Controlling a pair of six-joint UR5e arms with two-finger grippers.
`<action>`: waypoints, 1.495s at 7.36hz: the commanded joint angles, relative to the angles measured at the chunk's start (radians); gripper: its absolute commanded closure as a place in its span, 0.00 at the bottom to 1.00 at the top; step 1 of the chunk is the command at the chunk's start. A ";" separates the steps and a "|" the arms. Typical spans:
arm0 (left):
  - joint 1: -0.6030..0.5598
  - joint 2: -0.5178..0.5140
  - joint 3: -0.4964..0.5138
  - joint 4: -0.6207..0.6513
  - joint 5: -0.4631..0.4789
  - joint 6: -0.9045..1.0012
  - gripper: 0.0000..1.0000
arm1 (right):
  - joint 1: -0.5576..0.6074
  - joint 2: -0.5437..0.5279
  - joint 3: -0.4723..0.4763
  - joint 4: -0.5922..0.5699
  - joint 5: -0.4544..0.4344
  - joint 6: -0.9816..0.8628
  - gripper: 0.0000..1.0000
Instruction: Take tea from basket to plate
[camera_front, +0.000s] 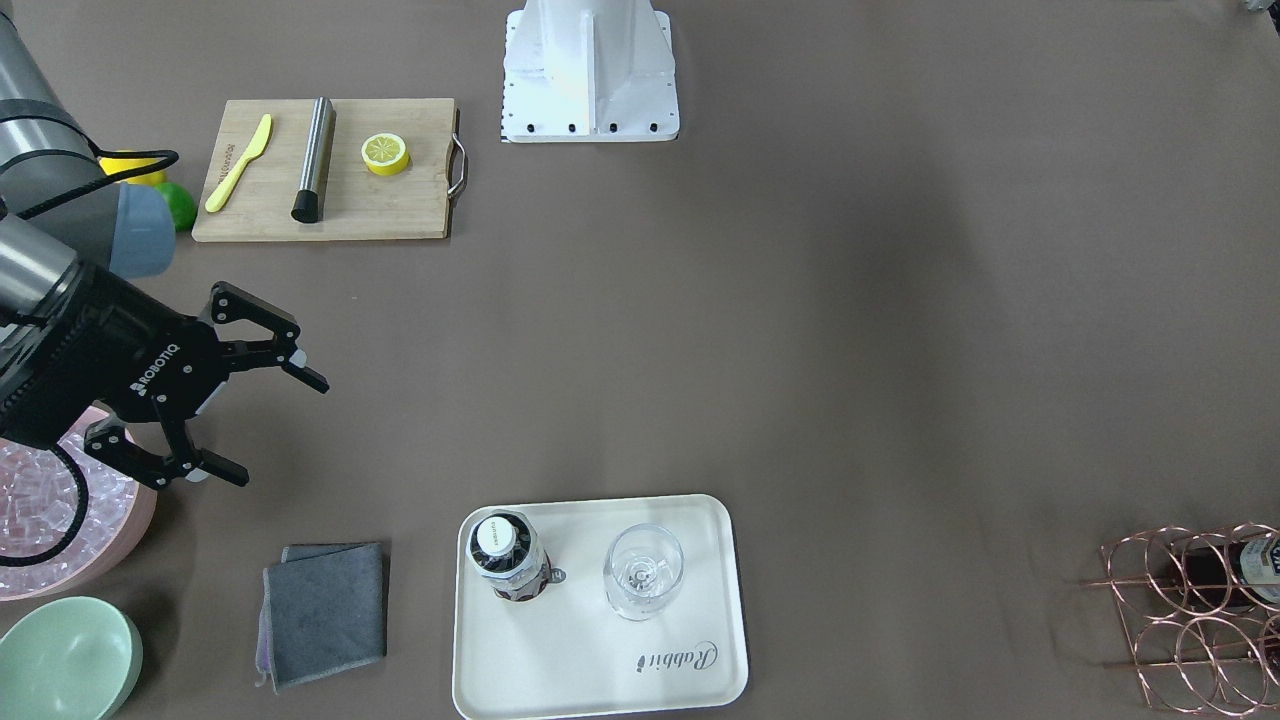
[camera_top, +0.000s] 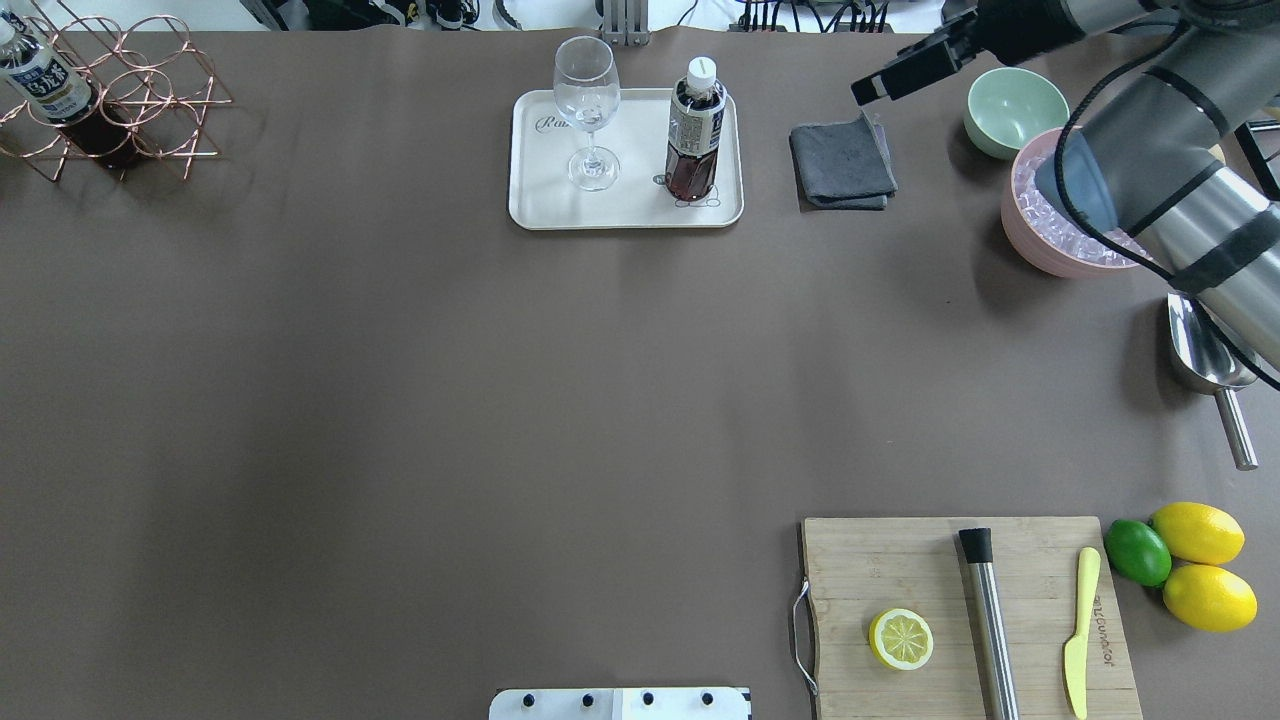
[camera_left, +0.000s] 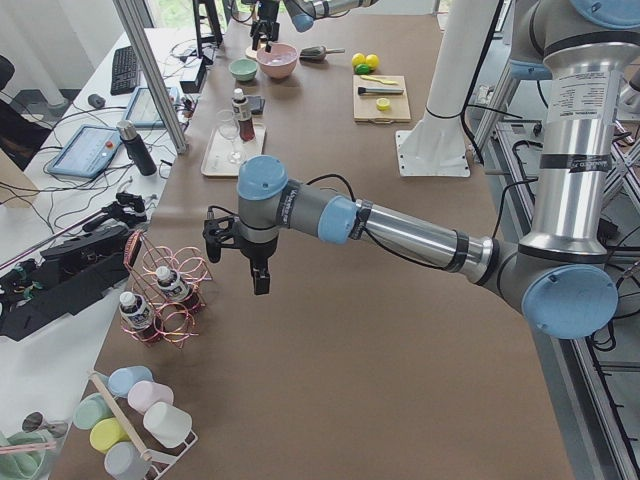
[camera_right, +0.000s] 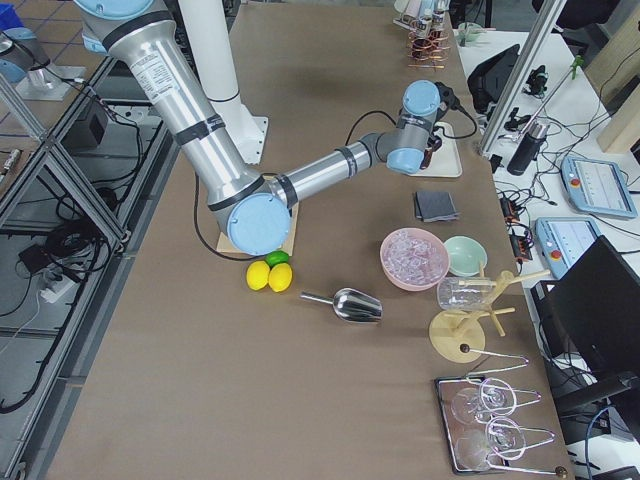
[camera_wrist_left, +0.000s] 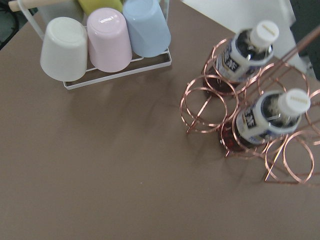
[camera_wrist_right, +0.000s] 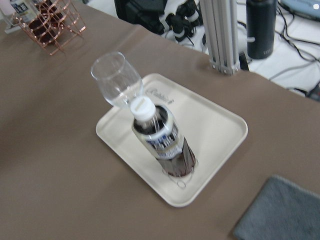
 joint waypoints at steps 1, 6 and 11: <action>0.001 0.187 -0.058 -0.012 -0.041 0.296 0.03 | 0.085 -0.267 0.263 -0.453 0.134 -0.250 0.00; -0.013 0.467 -0.064 -0.233 -0.067 0.363 0.03 | 0.293 -0.586 0.454 -1.178 0.047 -0.661 0.00; -0.022 0.408 -0.051 -0.102 -0.140 0.355 0.03 | 0.446 -0.531 0.150 -1.206 -0.156 -0.873 0.00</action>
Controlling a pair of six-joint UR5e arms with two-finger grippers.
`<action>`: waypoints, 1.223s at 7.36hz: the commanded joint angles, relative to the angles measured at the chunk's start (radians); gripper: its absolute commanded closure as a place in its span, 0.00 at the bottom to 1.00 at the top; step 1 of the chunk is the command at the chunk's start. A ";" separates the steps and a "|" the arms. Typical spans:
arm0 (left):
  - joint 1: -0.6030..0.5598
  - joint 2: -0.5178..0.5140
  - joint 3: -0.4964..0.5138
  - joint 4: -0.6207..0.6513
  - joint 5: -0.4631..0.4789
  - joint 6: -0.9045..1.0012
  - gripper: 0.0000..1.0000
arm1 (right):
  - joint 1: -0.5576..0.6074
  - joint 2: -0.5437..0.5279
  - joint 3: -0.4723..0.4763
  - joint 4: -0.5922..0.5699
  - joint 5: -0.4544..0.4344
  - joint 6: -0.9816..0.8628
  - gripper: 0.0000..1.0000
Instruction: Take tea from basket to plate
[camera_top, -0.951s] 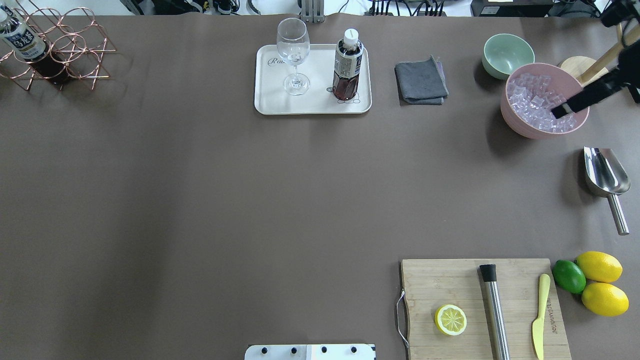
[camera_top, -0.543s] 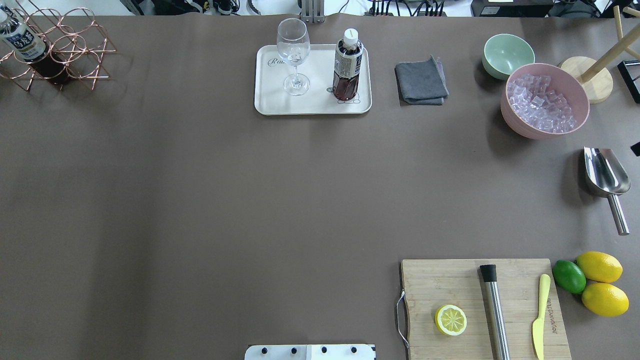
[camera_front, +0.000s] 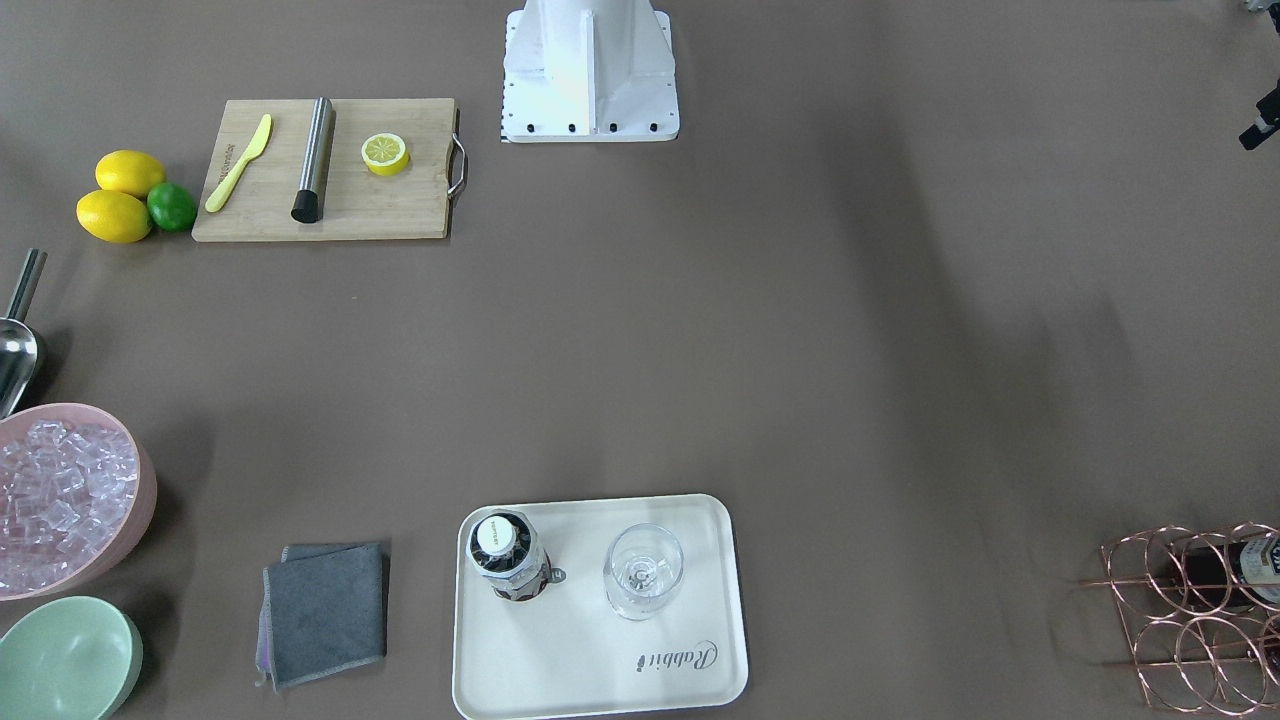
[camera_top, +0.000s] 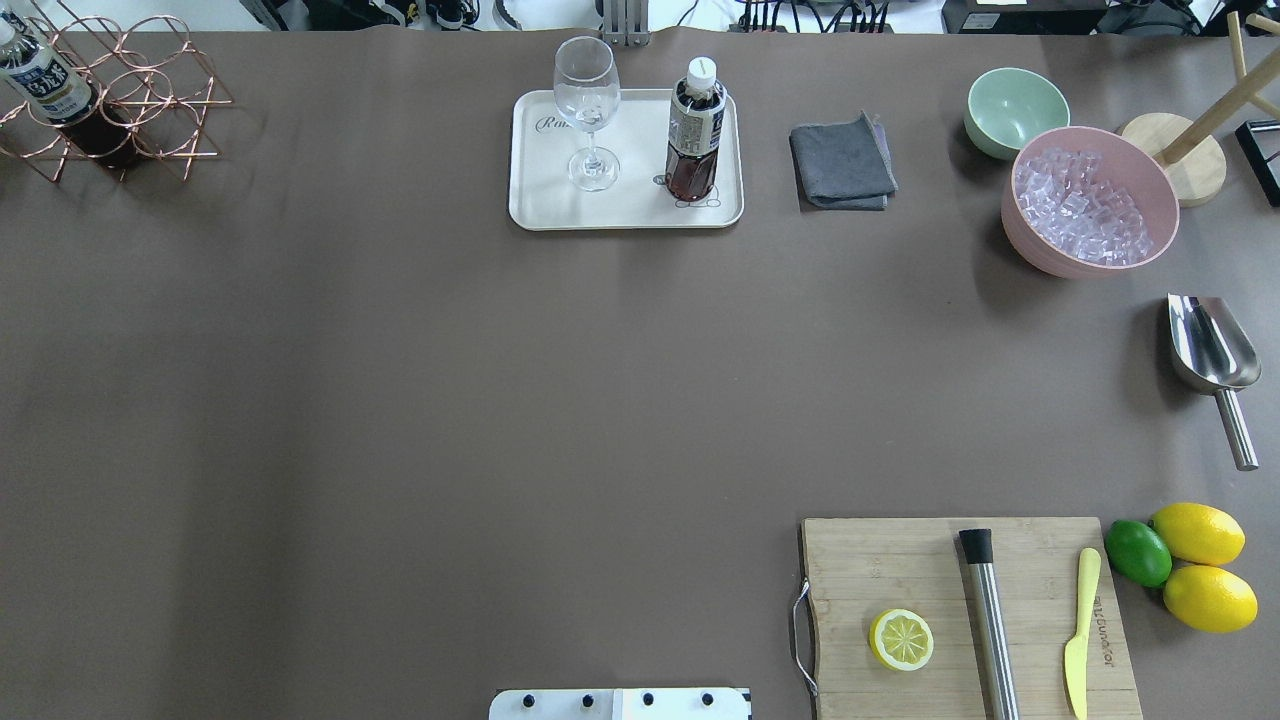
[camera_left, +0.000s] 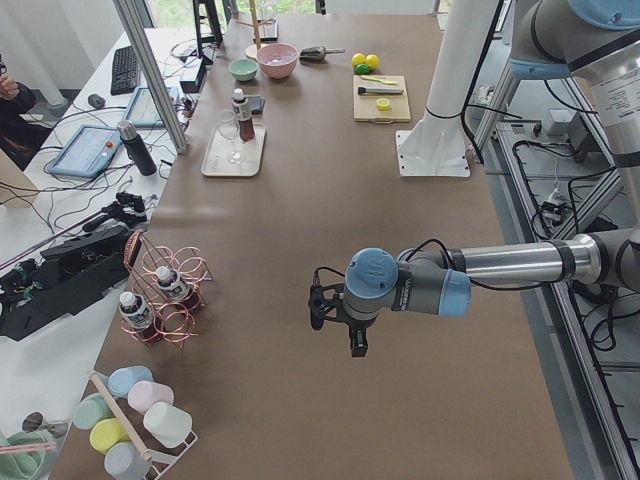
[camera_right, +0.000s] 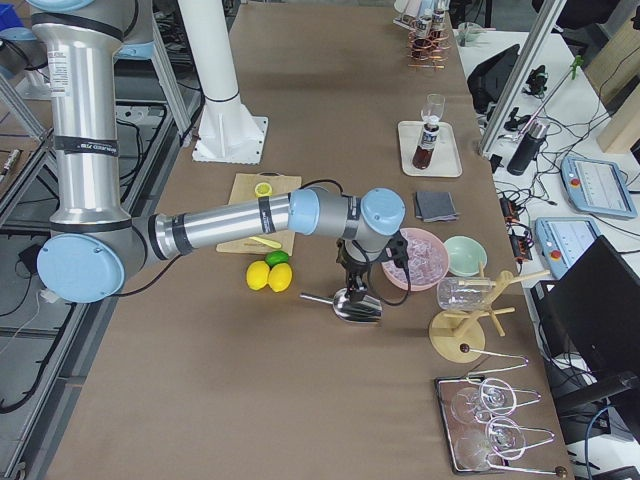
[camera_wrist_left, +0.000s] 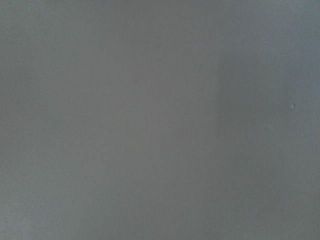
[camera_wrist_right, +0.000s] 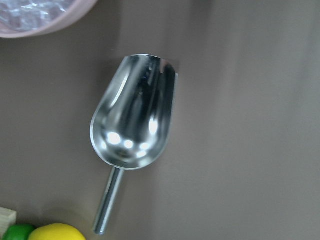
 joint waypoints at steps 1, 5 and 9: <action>0.003 -0.068 0.005 0.121 0.003 -0.001 0.03 | 0.037 -0.004 -0.052 0.063 -0.134 0.001 0.00; 0.039 -0.089 0.014 0.131 0.035 0.018 0.03 | 0.057 -0.119 -0.132 0.417 -0.125 0.119 0.00; 0.053 -0.100 0.025 0.131 0.079 0.085 0.03 | 0.028 -0.037 -0.137 0.377 -0.122 0.372 0.00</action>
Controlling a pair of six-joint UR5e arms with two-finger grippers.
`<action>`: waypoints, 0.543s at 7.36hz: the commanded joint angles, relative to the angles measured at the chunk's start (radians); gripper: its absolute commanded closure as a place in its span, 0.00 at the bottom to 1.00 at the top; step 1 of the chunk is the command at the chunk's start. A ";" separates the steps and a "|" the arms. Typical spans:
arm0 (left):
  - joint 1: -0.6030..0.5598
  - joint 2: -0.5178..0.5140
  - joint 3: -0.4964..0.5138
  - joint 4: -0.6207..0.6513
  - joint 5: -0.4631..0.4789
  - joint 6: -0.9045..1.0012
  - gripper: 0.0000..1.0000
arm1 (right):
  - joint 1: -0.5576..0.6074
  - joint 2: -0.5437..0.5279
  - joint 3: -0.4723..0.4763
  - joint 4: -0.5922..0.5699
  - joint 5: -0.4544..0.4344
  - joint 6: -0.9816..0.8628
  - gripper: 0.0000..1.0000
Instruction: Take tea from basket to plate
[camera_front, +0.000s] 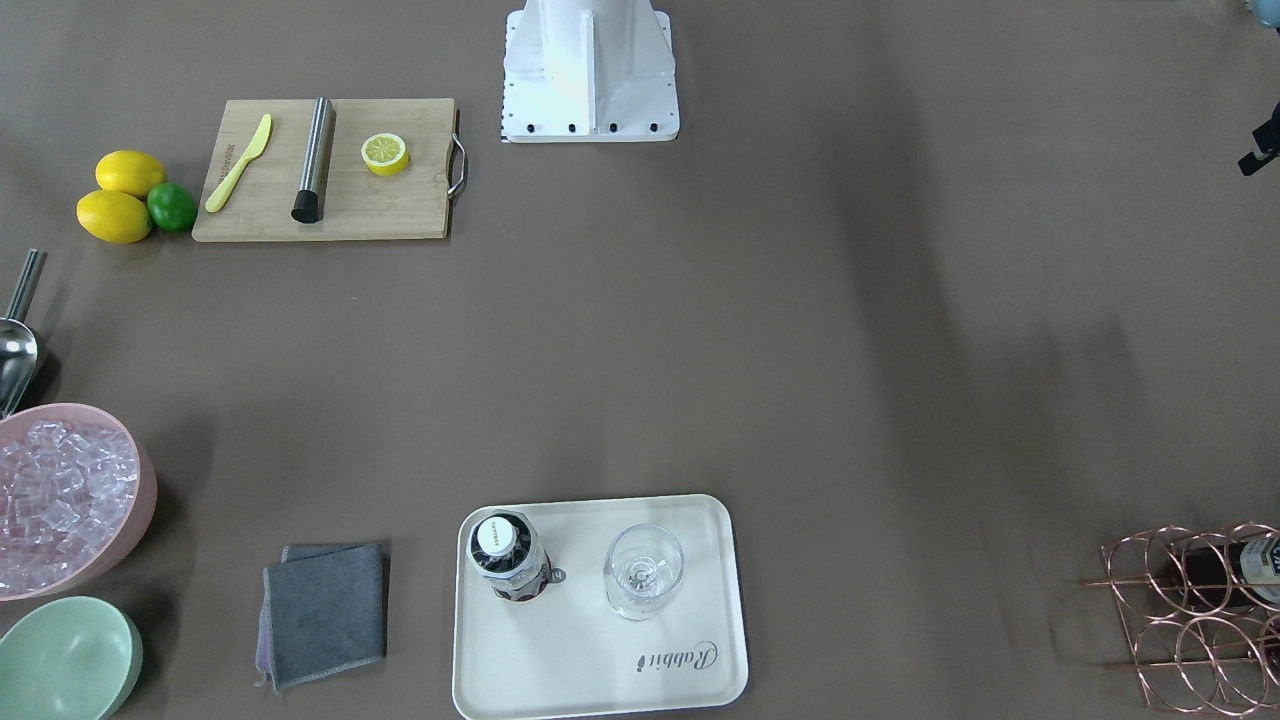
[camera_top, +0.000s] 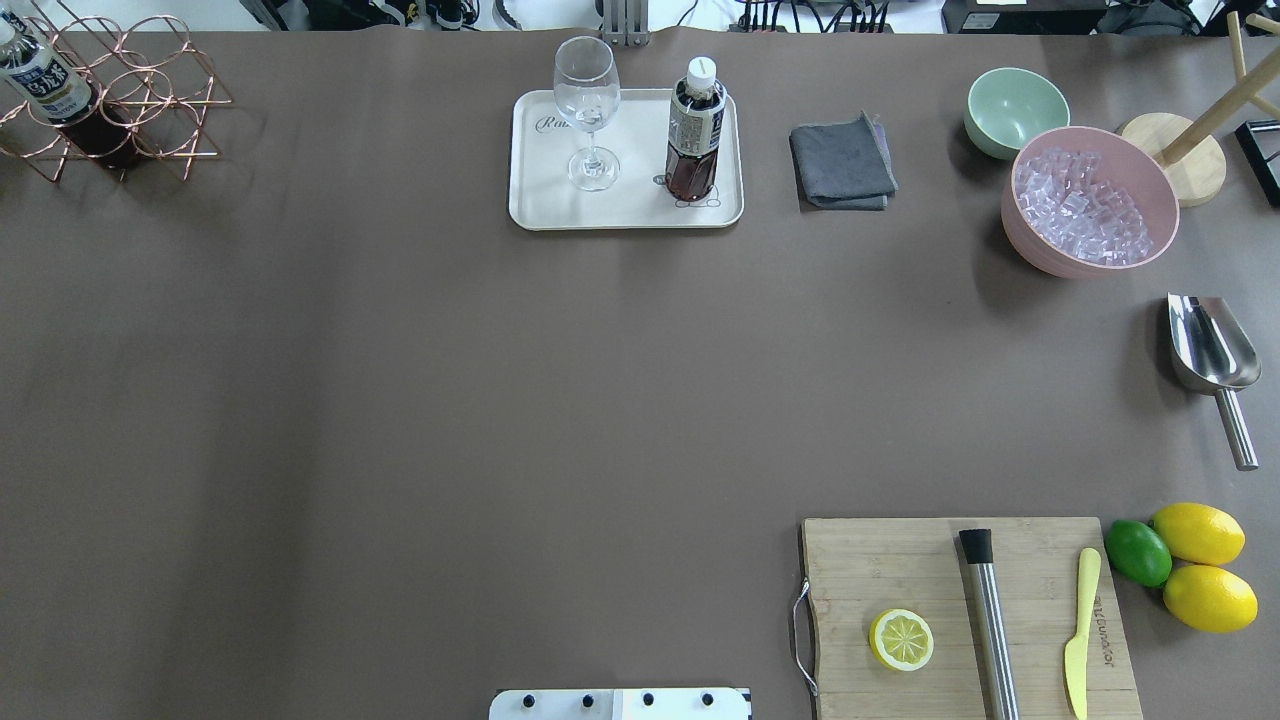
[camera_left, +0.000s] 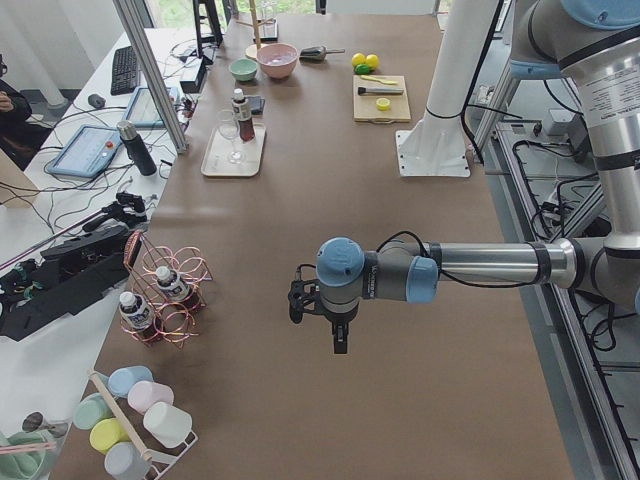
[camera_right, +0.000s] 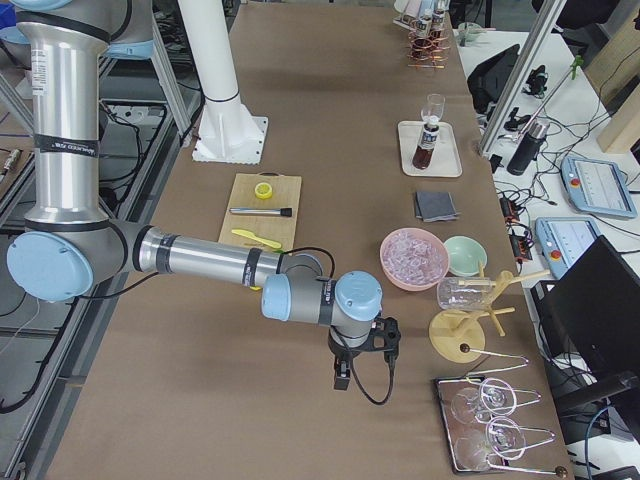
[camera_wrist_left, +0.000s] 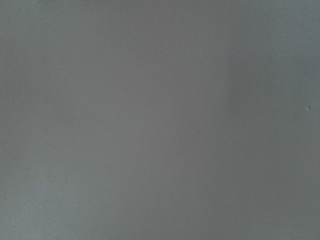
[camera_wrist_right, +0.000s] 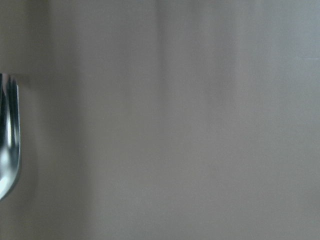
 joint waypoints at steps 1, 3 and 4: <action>0.000 -0.008 0.009 0.000 0.013 0.018 0.03 | -0.031 0.095 -0.006 -0.110 -0.003 0.054 0.00; -0.007 -0.010 -0.002 0.000 0.011 0.018 0.03 | -0.039 0.097 -0.006 -0.117 -0.006 0.054 0.00; -0.007 -0.010 -0.002 0.000 0.011 0.018 0.03 | -0.049 0.097 -0.018 -0.110 -0.008 0.051 0.00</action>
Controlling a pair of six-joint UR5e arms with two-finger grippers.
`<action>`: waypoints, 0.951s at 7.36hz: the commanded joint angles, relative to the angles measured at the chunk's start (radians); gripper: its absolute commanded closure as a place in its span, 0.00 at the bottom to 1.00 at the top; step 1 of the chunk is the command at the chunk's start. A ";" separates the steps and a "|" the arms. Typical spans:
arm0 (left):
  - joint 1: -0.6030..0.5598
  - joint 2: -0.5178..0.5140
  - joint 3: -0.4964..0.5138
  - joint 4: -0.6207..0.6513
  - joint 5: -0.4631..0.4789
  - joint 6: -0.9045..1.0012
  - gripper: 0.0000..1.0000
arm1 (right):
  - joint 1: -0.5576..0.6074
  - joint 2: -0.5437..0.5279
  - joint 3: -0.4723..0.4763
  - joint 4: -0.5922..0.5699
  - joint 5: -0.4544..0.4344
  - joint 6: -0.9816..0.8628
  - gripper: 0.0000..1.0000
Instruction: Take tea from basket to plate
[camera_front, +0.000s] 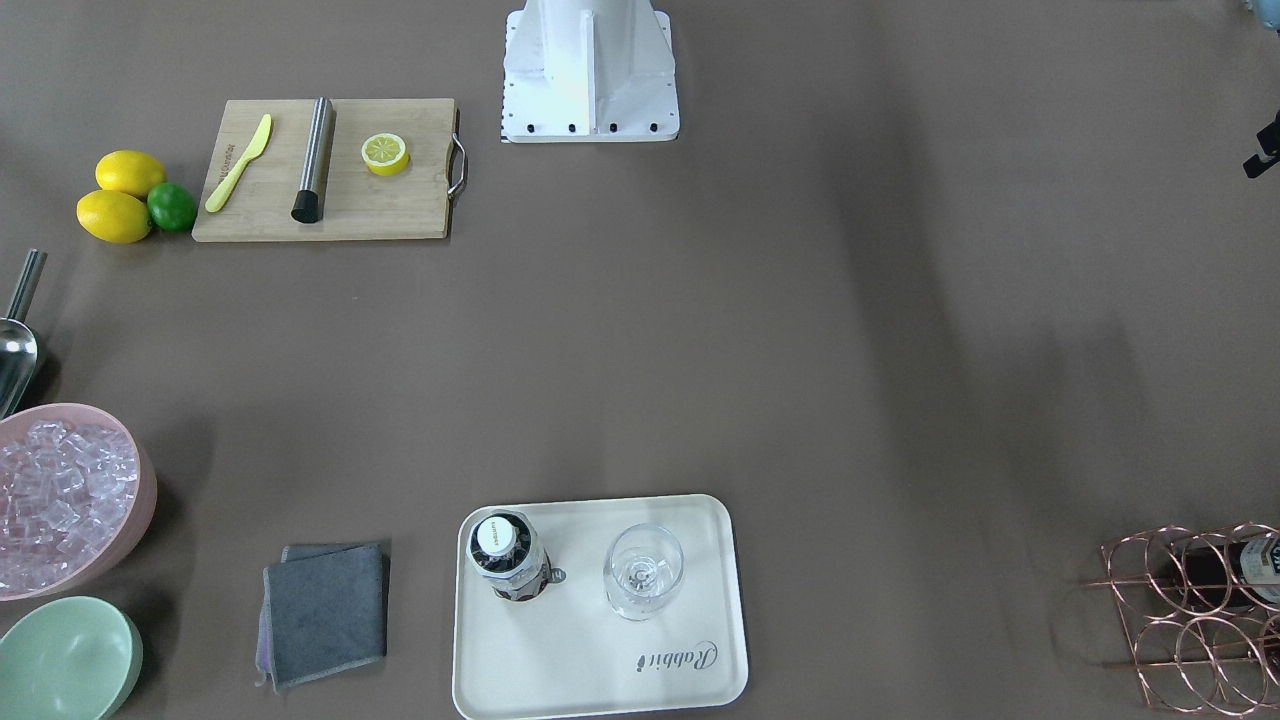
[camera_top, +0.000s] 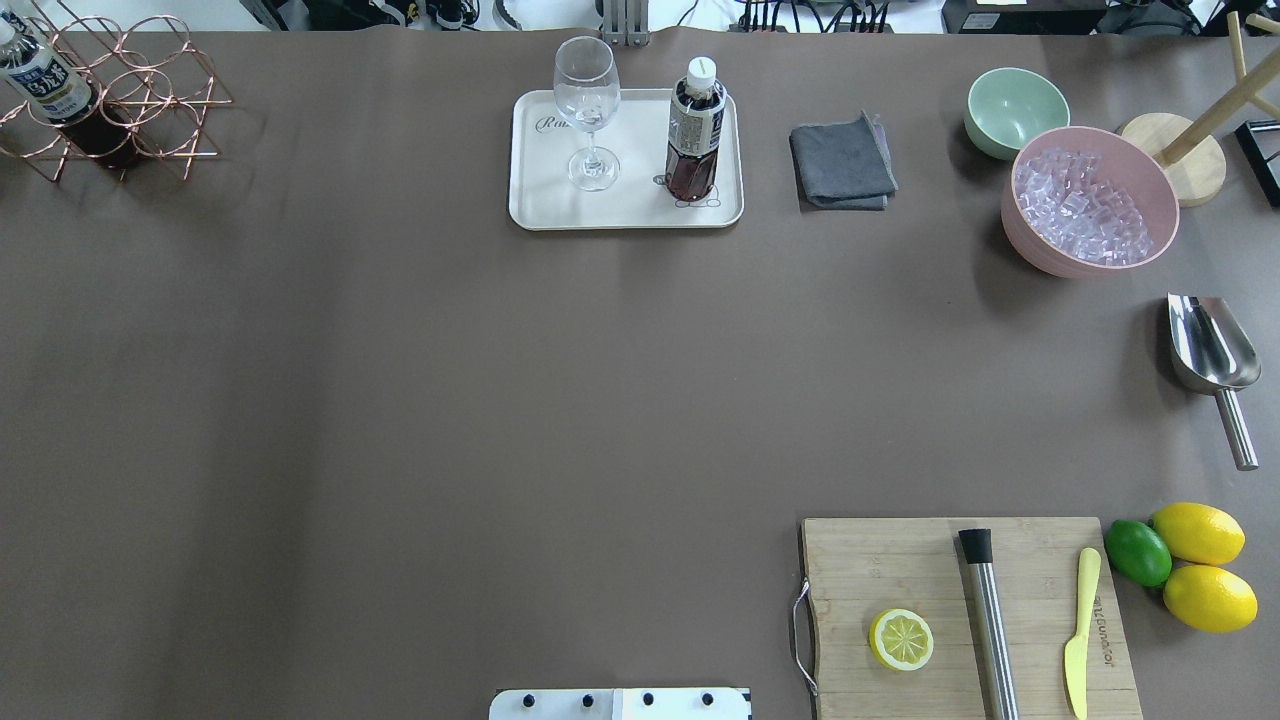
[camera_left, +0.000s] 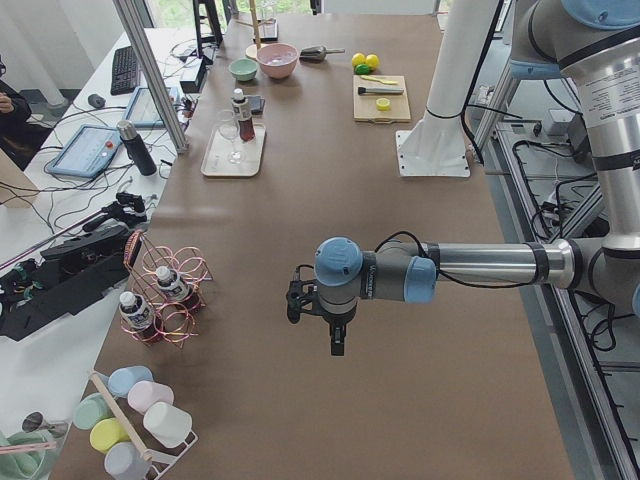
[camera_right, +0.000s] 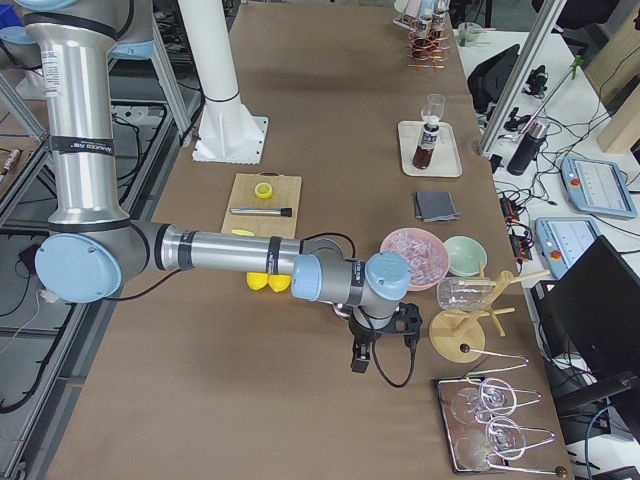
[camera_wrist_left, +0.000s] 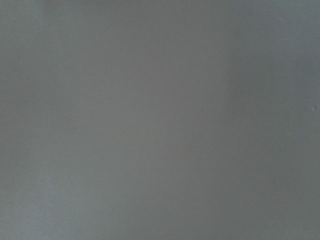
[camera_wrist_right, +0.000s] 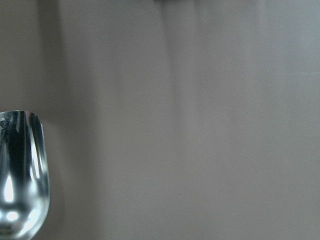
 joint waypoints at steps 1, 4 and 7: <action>-0.002 0.000 -0.008 -0.002 -0.001 0.000 0.03 | -0.018 0.008 -0.009 0.000 -0.005 -0.010 0.00; -0.002 -0.002 -0.002 0.000 -0.001 0.000 0.03 | -0.020 0.011 -0.002 0.000 -0.005 -0.004 0.00; -0.005 -0.002 -0.008 0.000 -0.002 0.000 0.03 | -0.018 0.011 0.000 0.000 -0.002 -0.003 0.00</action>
